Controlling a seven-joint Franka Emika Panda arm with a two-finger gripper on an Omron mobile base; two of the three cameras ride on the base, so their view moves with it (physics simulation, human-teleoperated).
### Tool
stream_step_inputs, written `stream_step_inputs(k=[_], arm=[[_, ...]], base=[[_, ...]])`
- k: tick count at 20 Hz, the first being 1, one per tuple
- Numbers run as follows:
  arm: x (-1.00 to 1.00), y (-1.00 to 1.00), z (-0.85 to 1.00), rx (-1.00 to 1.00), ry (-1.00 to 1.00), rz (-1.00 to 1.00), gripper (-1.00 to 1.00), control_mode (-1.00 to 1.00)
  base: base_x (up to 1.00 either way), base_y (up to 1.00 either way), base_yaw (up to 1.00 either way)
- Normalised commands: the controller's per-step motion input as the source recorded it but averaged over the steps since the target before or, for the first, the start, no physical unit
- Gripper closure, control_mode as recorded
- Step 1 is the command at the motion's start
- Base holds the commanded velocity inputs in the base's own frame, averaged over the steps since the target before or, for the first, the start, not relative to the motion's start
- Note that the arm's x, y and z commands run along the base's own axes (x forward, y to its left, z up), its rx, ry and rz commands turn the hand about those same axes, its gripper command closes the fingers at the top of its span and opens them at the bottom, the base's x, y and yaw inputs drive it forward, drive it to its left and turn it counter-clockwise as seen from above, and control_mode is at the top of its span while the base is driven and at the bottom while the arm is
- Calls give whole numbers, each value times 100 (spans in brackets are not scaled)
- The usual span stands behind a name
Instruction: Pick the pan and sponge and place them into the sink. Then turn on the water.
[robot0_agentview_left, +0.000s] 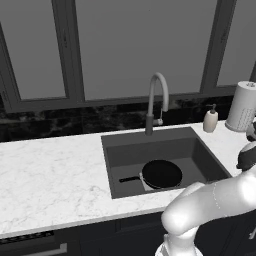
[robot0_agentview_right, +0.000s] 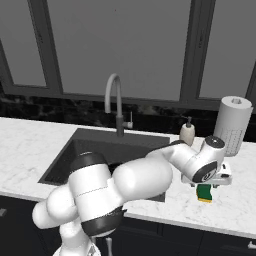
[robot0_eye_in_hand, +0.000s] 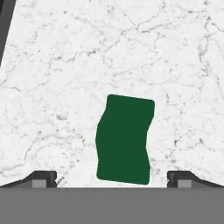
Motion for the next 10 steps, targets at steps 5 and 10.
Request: stream_step_inputs(k=[5, 10], arm=[[12, -4, -28, 0, 0, 3, -100, -100], [2, 0, -27, 0, 2, 2, -100, -100]], base=[[0, 0, 0], [0, 0, 0]])
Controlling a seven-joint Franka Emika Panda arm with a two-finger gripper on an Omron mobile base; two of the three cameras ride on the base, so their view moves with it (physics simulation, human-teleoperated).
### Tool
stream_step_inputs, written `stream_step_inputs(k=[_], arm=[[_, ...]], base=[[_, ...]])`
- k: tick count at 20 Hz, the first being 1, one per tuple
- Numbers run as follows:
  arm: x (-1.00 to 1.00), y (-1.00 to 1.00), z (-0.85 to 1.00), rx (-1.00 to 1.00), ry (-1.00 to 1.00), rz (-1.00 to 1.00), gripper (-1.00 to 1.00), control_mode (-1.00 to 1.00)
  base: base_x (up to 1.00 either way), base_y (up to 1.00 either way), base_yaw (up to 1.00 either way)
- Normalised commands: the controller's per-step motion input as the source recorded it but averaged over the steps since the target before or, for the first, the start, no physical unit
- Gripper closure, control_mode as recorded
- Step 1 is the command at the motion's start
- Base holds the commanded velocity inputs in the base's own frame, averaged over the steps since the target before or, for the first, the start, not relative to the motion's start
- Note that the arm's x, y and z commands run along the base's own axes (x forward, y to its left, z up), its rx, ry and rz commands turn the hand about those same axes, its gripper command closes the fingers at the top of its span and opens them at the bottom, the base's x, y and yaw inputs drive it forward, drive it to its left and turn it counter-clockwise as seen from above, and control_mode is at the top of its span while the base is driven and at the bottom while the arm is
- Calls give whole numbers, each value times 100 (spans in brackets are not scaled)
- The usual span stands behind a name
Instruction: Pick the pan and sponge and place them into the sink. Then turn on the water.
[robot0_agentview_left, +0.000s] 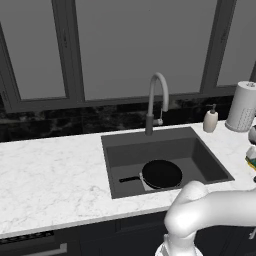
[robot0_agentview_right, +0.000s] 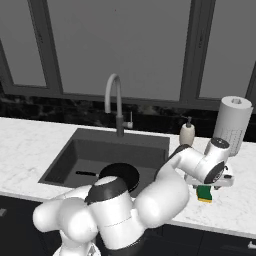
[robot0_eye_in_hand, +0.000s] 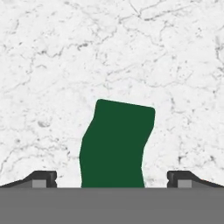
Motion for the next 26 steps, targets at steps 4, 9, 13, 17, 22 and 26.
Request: stream_step_inputs(k=[4, 9, 13, 17, 22, 26], arm=[[0, 0, -28, 0, 1, 3, -100, -100], [0, 1, -27, 0, 1, 1, -100, -100], [0, 2, -15, 0, 0, 0, -100, -100], [0, 1, -10, 0, 0, 0, -100, -100], [4, 0, -4, 0, 0, 1, -100, -100], [1, 0, -9, 0, 0, 0, -100, -100]], base=[[0, 0, 0], [0, 0, 0], [0, 0, 0], [0, 0, 0], [0, 0, 0], [0, 0, 0]])
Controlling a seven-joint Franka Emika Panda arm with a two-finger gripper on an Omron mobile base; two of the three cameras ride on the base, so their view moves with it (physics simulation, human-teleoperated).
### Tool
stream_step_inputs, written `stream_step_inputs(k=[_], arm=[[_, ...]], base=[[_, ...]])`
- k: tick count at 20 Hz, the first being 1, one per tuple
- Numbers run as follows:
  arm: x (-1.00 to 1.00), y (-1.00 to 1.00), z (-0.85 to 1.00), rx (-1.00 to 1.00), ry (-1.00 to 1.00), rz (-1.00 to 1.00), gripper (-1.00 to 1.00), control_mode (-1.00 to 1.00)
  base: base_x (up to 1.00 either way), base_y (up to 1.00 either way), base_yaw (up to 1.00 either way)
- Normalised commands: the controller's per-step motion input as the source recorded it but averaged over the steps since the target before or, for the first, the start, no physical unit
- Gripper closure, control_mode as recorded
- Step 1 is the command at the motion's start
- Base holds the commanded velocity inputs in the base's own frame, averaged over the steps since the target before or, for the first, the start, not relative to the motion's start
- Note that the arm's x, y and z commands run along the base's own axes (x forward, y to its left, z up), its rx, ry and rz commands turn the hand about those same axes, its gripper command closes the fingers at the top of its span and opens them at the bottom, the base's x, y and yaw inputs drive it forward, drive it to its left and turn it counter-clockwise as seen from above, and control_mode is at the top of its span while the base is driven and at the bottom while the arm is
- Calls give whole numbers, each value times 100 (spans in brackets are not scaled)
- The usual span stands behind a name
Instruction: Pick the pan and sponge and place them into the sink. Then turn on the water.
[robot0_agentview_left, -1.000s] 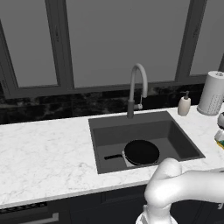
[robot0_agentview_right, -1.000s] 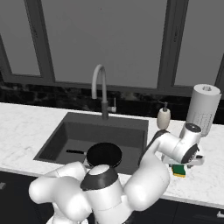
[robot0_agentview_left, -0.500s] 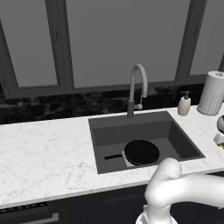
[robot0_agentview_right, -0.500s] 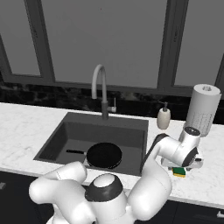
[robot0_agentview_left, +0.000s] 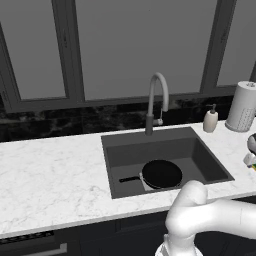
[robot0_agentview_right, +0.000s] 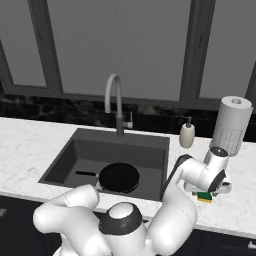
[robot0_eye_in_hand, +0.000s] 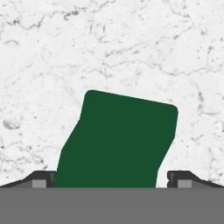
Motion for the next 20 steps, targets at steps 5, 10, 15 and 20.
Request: stream_step_inputs(k=[5, 10, 15, 20], arm=[[0, 0, -14, 0, 1, 0, 100, -100], [0, 2, 1, 0, 0, 0, 100, -100], [-6, 29, 21, 0, -1, 0, 100, -100], [-4, 69, 32, -2, 0, 0, 100, -100]], base=[[0, 0, 0], [0, 0, 0], [0, 0, 0], [0, 0, 0]])
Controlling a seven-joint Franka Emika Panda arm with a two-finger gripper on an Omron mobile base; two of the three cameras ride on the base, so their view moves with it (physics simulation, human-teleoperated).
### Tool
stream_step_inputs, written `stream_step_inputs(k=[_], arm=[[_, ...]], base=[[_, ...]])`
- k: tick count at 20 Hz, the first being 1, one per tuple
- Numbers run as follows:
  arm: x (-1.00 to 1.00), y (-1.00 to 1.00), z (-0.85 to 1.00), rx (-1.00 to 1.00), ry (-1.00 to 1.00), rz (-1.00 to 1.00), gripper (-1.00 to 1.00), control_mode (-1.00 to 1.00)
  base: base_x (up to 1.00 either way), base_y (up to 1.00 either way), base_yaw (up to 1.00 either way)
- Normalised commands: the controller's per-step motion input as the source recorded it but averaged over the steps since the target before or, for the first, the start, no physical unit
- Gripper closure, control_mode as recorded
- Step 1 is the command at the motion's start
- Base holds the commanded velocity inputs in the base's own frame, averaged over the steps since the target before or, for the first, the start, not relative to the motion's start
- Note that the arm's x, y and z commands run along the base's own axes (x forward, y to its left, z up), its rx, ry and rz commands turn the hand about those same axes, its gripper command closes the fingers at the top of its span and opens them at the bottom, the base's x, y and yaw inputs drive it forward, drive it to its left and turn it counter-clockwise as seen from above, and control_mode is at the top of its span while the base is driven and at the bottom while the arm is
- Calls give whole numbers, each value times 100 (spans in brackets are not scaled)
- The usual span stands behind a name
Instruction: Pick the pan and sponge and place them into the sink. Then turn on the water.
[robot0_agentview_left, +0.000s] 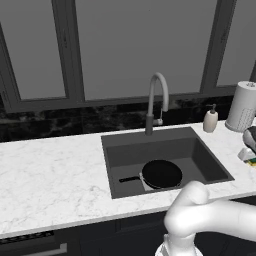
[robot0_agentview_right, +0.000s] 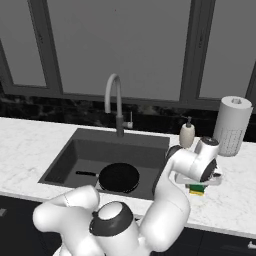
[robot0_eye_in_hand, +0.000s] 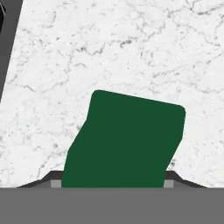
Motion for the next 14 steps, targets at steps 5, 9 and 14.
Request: stream_step_inputs(k=[5, 9, 14], arm=[[-1, 97, 13, -6, 0, 0, 100, -100], [0, 100, 2, -5, -1, 0, 100, -100], [5, 65, -6, 3, -8, 3, 100, -100]], base=[[0, 0, 0], [0, 0, 0], [0, 0, 0]])
